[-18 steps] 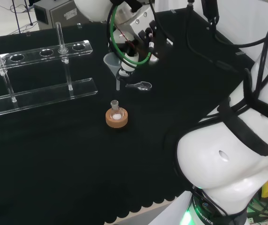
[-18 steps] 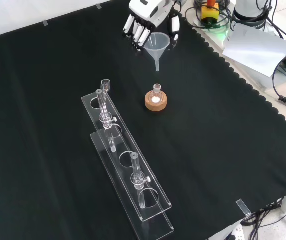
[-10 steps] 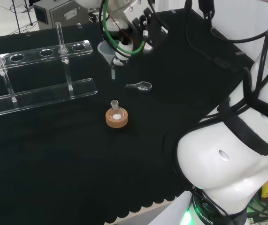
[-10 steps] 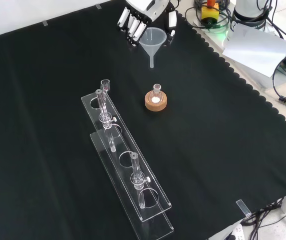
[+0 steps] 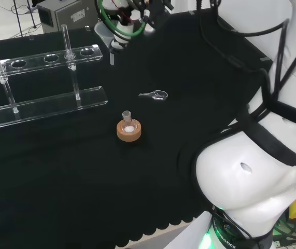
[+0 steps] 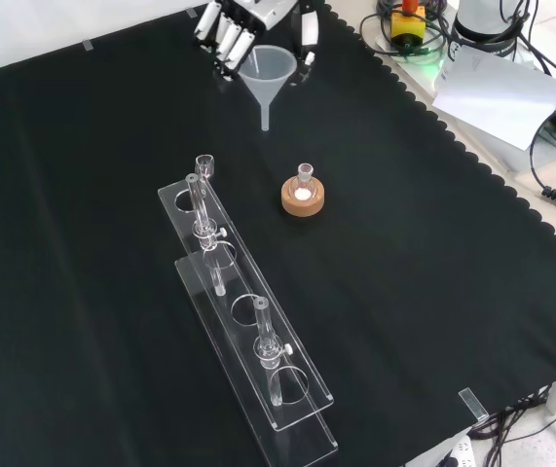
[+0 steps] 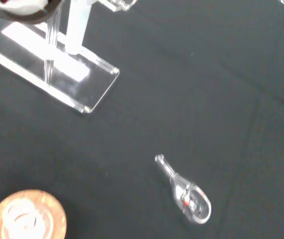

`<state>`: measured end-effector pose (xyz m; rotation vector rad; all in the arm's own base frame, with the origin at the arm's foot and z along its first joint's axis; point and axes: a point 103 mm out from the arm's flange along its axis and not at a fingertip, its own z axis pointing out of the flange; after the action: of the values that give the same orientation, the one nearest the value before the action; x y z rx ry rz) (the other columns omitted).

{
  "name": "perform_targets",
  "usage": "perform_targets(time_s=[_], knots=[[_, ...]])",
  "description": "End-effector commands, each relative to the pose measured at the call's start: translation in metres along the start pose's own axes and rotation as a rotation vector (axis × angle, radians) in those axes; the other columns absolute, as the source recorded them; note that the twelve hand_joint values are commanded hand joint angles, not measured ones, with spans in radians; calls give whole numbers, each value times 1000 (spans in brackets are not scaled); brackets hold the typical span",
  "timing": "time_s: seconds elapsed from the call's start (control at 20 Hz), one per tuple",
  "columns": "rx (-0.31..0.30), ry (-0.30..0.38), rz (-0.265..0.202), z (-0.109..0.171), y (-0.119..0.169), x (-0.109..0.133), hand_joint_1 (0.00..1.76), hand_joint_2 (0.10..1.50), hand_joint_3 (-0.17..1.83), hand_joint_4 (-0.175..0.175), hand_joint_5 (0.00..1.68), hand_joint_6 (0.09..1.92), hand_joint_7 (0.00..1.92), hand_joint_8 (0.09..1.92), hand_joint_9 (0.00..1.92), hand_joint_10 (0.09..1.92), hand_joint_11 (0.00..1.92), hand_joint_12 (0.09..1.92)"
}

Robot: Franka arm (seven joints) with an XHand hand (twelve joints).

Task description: Put the funnel back on the funnel stand.

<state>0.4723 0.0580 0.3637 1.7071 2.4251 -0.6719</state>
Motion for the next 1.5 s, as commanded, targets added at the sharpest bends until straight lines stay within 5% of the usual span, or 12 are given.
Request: perform_targets(time_s=[0.05, 0.75, 1.5], knots=[[5, -10, -10, -19, 44, -11, 784, 658, 570, -24, 560, 783, 729, 692, 1073, 478, 574, 1254], [2, -13, -30, -27, 117, -21, 782, 658, 575, -18, 594, 804, 728, 695, 1072, 483, 577, 1254], [16, -15, -55, -13, 150, -15, 784, 657, 579, -16, 615, 822, 726, 697, 1067, 487, 580, 1252]])
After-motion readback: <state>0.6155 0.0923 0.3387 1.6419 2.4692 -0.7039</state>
